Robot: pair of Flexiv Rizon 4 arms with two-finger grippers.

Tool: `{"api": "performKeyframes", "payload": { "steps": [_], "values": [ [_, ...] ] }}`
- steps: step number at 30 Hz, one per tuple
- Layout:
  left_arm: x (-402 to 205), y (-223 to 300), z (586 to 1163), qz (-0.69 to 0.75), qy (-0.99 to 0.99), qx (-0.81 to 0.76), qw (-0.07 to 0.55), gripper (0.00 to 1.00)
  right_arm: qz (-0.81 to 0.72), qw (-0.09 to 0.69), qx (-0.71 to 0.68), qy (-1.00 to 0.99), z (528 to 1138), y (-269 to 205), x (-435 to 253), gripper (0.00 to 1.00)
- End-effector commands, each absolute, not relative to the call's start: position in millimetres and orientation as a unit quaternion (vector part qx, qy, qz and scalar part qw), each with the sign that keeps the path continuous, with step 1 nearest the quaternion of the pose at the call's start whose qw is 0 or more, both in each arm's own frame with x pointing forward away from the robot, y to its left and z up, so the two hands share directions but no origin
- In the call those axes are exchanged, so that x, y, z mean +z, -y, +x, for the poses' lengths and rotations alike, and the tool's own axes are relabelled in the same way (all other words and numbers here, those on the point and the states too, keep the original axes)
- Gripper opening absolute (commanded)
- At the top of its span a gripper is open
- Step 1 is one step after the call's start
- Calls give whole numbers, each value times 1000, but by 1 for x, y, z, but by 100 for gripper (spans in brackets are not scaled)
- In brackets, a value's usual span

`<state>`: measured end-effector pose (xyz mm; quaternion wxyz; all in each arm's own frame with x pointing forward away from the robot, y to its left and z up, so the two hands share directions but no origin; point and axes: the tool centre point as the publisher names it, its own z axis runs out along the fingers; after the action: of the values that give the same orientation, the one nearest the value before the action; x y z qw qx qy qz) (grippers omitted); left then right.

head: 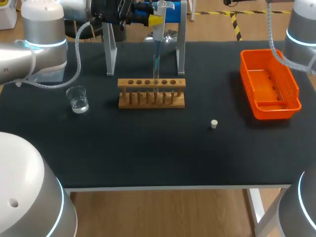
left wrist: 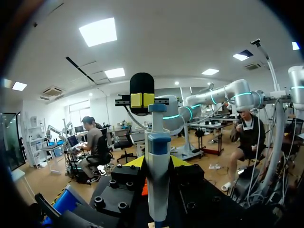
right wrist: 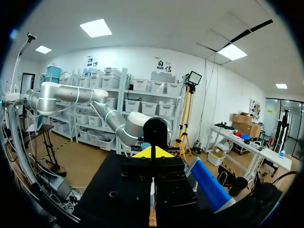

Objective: Invert the test tube, pick up the pipette, mount the tip to pipette, aspirate from beaker and dispense into the tube, eject the tip, return the pipette, and cap with the stopper.

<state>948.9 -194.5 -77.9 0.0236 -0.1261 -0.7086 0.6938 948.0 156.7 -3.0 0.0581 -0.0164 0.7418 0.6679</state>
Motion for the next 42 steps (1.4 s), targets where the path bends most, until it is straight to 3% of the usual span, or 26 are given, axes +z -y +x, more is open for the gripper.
{"api": "performKeyframes", "payload": {
  "steps": [1,42],
  "values": [
    [-78,194,948,-126,708,694,23,0,-17,54,669,-741,948,-164,-1,0],
    [-78,194,948,-126,708,694,23,0,-40,1,691,-721,933,-222,0,0]
  ]
}}
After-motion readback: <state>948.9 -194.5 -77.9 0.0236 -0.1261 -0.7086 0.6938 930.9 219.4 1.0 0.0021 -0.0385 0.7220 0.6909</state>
